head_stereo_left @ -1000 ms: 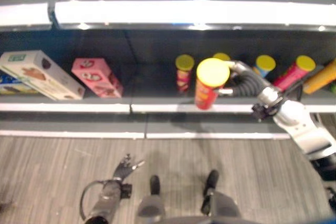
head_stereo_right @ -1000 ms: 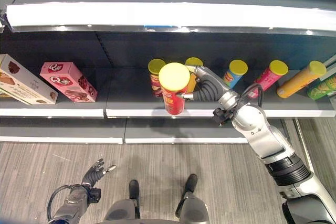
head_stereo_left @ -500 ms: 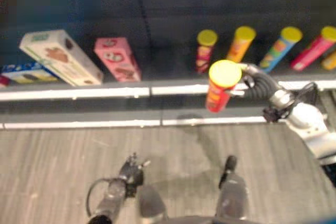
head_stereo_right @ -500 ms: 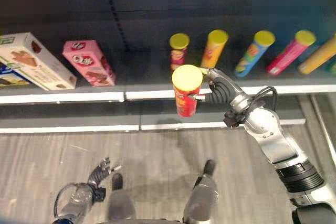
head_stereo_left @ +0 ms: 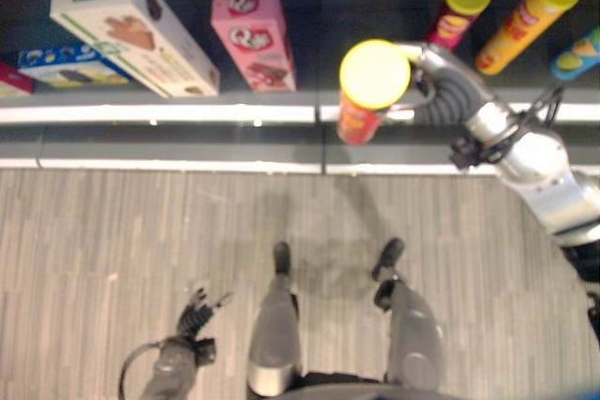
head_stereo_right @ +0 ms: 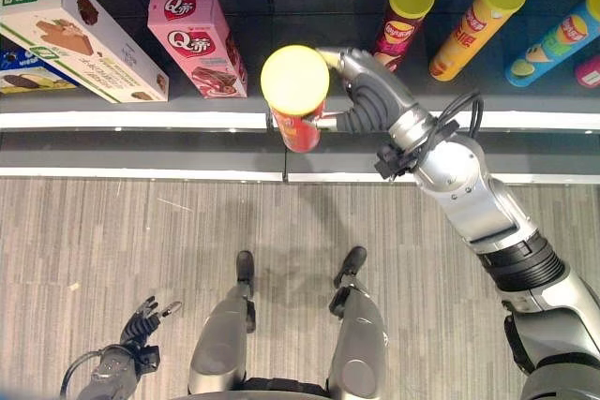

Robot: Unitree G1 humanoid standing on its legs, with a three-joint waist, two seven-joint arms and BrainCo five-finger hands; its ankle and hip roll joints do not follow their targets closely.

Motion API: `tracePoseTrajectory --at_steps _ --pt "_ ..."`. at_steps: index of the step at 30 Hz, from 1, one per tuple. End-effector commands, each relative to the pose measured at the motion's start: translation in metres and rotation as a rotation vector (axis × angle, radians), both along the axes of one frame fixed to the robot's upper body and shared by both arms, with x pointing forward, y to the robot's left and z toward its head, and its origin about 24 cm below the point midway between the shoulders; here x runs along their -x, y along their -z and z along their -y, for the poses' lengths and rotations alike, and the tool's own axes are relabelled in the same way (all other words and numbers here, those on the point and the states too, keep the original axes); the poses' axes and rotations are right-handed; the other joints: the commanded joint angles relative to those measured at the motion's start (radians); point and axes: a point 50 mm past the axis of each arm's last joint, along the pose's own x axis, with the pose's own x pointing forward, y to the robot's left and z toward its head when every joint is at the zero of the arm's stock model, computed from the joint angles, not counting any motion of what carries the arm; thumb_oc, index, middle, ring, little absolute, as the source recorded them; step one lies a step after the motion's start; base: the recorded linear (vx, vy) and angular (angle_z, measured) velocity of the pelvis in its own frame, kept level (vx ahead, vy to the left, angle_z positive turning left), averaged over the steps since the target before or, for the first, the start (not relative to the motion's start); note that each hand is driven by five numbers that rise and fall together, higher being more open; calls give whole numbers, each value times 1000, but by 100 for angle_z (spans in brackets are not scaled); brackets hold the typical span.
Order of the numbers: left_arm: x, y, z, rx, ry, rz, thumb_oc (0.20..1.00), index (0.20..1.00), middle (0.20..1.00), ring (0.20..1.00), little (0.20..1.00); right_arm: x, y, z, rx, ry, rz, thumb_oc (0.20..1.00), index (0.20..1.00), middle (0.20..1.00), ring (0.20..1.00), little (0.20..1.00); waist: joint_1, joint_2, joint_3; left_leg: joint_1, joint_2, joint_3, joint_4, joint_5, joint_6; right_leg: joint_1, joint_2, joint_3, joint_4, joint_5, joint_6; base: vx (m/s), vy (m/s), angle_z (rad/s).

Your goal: Put the goods on the table back onto the shelves and tidy them up.

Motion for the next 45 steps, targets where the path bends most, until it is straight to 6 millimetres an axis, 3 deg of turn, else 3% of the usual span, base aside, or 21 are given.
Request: tracePoseTrajectory --at_steps 1,3,4,5,7,8,13,17,29,37,45 --pt "-11 -16 -10 -39 17 86 1000 1000 1000 1000 1000 19 -31 -10 -16 -81 187 200 200 200 200 200 13 -32 -36 -57 -12 -61 55 -24 -58 75 -6 32 -168 88 101 -21 -133 40" --pt "-12 -18 -9 -38 24 99 1000 1000 1000 1000 1000 19 -31 -9 -20 -73 195 200 200 200 200 200 11 -29 -40 -61 9 -71 30 2 -69 76 -5 30 -173 87 107 38 98 31" --pt "-14 -20 -8 -48 46 103 1000 1000 1000 1000 1000 21 -35 -9 -5 -68 218 200 200 200 200 200 18 -23 -44 -91 52 -94 -41 74 -93 80 -15 39 -164 82 122 149 247 3" --pt "-12 -20 -7 -56 62 99 1000 1000 1000 1000 1000 20 -35 -8 -10 -64 222 200 200 200 200 200 19 -19 -46 -109 70 -93 -67 99 -101 78 -33 40 -154 74 129 151 251 9" --pt "-10 -20 -7 -55 68 97 1000 1000 1000 1000 1000 21 -37 -7 6 -54 230 200 200 200 200 200 21 -16 -50 -99 71 -91 -81 92 -105 70 -39 45 -139 61 128 94 159 -1" --pt "-13 -22 -8 -83 106 97 1000 1000 1000 1000 1000 20 -47 -9 44 -29 293 200 200 200 200 200 19 8 -34 -93 51 -65 -88 88 -105 37 -70 76 -100 74 136 81 249 -8" --pt "-22 -35 -17 -134 141 145 1000 1000 1000 1000 1000 20 -65 -10 66 9 390 200 200 200 200 200 21 25 -4 -96 4 -37 -94 78 -79 -14 -114 117 -75 94 146 22 136 -17" --pt "-24 -37 -18 -129 126 166 1000 1000 1000 1000 1000 18 -82 -4 64 73 476 200 200 200 200 200 25 40 24 -106 -4 -35 -88 78 -73 -41 -142 111 -54 93 153 25 47 -5" --pt "-31 -43 -11 -112 122 215 1000 1000 1000 1000 1000 18 -102 1 34 124 568 200 200 200 200 200 41 54 24 -198 4 -59 -89 92 -74 -142 -154 81 -10 89 163 22 -40 5" --pt "-35 -45 -3 -97 146 231 1000 1000 1000 1000 1000 10 -107 -2 -15 123 559 200 200 200 200 200 52 43 24 -248 12 -81 -92 93 -71 -197 -153 68 16 81 164 34 -40 6" --pt "-38 -48 -2 -98 148 252 1000 1000 1000 1000 1000 -3 -112 3 -125 149 521 200 200 200 200 200 74 56 24 -265 1 -101 -95 92 -64 -214 -161 62 44 65 165 26 -10 4"
